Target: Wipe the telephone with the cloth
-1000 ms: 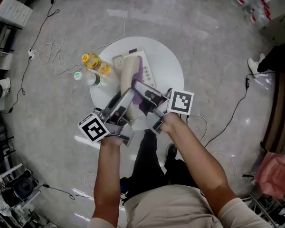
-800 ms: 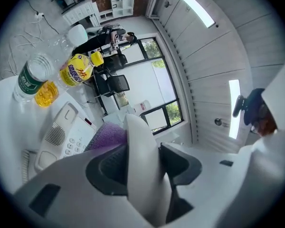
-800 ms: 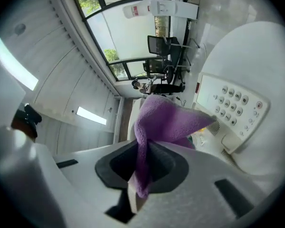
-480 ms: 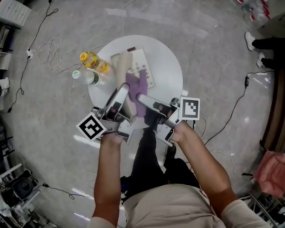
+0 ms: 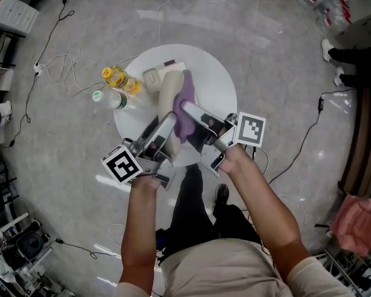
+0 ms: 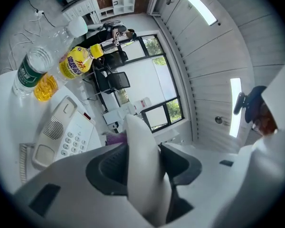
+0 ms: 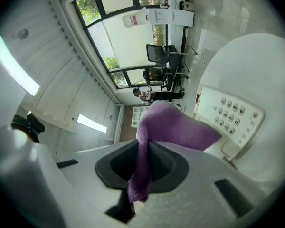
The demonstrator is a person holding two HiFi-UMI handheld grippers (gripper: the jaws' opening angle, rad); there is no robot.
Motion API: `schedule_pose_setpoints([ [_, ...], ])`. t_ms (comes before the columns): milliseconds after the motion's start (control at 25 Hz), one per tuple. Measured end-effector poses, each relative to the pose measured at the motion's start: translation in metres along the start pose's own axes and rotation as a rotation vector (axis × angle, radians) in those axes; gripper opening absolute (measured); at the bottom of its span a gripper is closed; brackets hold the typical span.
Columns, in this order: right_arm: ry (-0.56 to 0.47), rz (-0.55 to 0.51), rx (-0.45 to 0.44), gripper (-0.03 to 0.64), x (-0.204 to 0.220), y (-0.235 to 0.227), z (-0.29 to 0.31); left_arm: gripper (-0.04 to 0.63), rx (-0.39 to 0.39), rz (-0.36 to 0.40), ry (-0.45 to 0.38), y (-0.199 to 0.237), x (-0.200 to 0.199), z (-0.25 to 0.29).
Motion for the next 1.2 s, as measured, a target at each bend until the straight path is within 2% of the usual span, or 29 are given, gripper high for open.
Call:
schedule_pose_setpoints([
  [280,-0.07,-0.001,-0.038,0.037,-0.011,0.004,0.008,0.21,0.015,-0.019,-0.024,-0.004,-0.002,0.003],
  [560,0.115,-0.058,-0.093,0.034,0.026,0.02,0.004,0.21,-0.009,-0.146,-0.129,0.008,-0.011,-0.003],
  [800,0.144,-0.021,-0.077,0.034,0.046,0.012,-0.026,0.21,0.023,-0.153,-0.172,0.005,-0.028,-0.004],
  [1000,0.042,0.003,-0.09,0.034,0.028,0.006,-0.025,0.21,0.046,-0.125,-0.095,-0.003,-0.015,0.003],
  [1120,-0.053,0.013,-0.088,0.034,0.001,0.003,-0.017,0.21,0.051,-0.04,0.001,-0.009,0.001,0.009],
  [1200,-0.079,0.001,-0.083,0.034,-0.013,0.004,-0.011,0.21,0.05,-0.005,0.035,-0.013,0.009,0.011],
])
Point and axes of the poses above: the fingertips, and each gripper's own axes: z forward along the fingers, y to its left, x out of its underside, the point moved 6 cm from there along -z, backward along the fingers, and after that the axes turned 8 degrees about -y, right-handed, at the moved point
